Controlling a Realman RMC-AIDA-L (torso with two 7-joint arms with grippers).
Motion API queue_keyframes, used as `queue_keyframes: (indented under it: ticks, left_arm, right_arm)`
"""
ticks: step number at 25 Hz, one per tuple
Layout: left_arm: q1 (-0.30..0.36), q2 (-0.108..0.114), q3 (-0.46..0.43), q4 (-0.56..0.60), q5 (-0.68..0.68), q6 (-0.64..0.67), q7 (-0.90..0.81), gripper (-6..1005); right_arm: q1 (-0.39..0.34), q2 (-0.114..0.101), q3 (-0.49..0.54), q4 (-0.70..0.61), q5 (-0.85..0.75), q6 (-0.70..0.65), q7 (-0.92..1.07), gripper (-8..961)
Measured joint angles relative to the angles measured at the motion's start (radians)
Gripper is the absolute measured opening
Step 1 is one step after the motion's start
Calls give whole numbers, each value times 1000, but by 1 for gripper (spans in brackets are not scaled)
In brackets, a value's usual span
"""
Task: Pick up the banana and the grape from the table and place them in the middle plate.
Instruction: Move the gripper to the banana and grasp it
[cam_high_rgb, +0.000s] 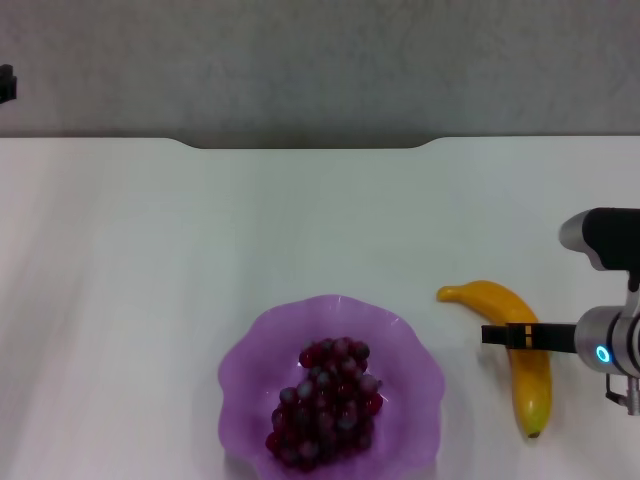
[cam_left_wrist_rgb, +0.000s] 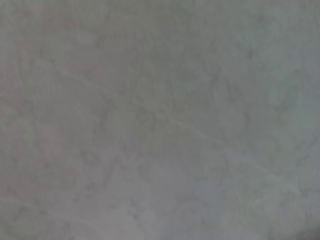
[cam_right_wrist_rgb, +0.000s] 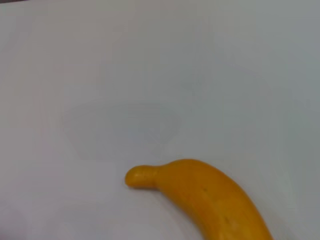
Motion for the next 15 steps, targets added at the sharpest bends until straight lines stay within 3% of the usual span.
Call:
queue_keyframes:
  ticks: [5,15]
  left_arm:
    - [-3,1,0,2,0,-6,4,862]
    - [-4,0,3,-6,-1,-19,2,862]
  right_arm:
    - [7,0,-15,11,-6,-7,0,856]
    - [20,-2,-18,54,-8,-29,-20,534]
